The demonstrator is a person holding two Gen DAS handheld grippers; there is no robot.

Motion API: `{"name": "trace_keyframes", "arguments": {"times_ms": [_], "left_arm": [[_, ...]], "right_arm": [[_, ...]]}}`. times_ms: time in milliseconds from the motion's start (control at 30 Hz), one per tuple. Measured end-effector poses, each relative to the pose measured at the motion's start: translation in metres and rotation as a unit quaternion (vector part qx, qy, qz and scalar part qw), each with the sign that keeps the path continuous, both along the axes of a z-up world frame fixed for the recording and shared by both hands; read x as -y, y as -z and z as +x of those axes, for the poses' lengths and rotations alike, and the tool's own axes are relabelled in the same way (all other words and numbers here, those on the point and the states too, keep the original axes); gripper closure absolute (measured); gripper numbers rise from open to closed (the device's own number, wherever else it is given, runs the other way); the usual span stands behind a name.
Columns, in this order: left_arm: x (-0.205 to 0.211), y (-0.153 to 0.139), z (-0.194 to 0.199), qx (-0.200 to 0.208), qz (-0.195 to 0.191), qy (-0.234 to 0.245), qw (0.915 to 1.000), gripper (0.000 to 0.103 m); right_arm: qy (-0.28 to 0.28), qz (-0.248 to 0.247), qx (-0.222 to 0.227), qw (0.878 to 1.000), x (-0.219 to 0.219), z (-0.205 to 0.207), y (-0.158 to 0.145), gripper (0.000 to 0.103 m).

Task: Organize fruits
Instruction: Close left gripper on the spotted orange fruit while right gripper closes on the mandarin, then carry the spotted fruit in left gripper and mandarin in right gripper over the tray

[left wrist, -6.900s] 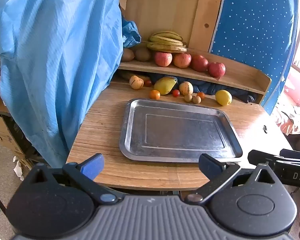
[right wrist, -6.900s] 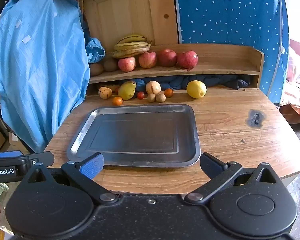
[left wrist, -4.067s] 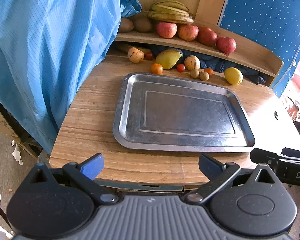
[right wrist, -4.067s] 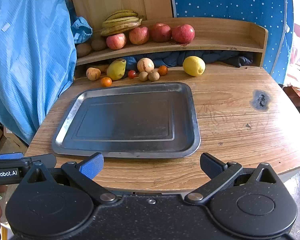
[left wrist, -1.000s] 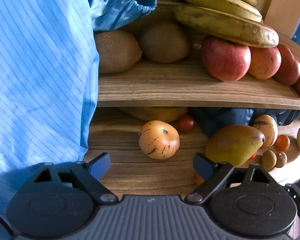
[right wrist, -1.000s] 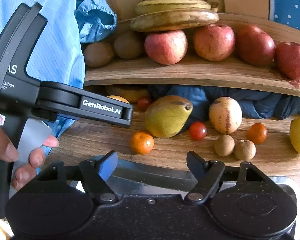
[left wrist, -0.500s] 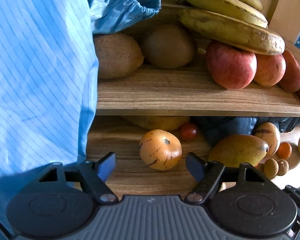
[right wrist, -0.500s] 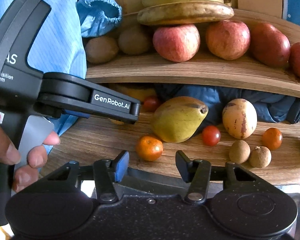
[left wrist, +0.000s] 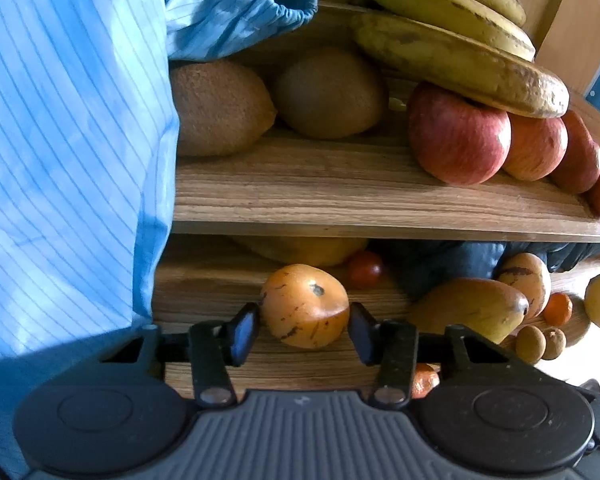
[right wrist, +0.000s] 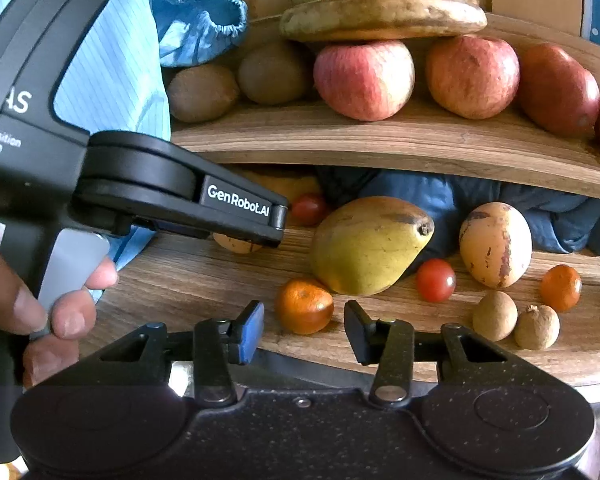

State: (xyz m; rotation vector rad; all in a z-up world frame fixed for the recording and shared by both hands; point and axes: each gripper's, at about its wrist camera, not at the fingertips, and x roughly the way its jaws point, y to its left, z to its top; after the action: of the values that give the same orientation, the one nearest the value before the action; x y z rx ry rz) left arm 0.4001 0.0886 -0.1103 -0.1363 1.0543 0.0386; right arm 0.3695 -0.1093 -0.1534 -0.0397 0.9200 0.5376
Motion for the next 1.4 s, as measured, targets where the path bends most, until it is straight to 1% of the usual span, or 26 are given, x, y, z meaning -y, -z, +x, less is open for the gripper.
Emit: {"name": "trace_keyframes", "arguments": {"times_ms": [233, 533, 600, 800, 1167, 1400], "left_arm": [[-0.001, 0.005, -0.005, 0.004, -0.003, -0.002, 1.0000, 0.052], [0.001, 0.003, -0.018, 0.007, -0.006, -0.011, 0.9999, 0.053], [0.002, 0.002, -0.017, 0.008, -0.006, -0.012, 0.9999, 0.053], [0.003, -0.002, -0.032, 0.013, -0.008, -0.028, 0.9995, 0.053], [0.009, -0.010, -0.072, 0.023, -0.024, -0.078, 0.9964, 0.053], [0.020, -0.020, -0.107, 0.023, -0.030, -0.107, 0.9935, 0.053]], "right_arm": [[0.000, 0.000, -0.003, 1.000, -0.001, 0.000, 0.002, 0.068], [-0.003, 0.004, -0.002, 1.000, 0.000, 0.000, -0.002, 0.069], [-0.006, 0.006, -0.001, 1.000, 0.002, -0.002, -0.005, 0.069], [-0.017, 0.012, 0.003, 1.000, 0.007, -0.008, -0.013, 0.069], [-0.066, 0.015, 0.014, 0.998, 0.018, -0.028, -0.028, 0.069], [-0.117, 0.016, 0.018, 0.993, 0.028, -0.052, -0.041, 0.069]]}}
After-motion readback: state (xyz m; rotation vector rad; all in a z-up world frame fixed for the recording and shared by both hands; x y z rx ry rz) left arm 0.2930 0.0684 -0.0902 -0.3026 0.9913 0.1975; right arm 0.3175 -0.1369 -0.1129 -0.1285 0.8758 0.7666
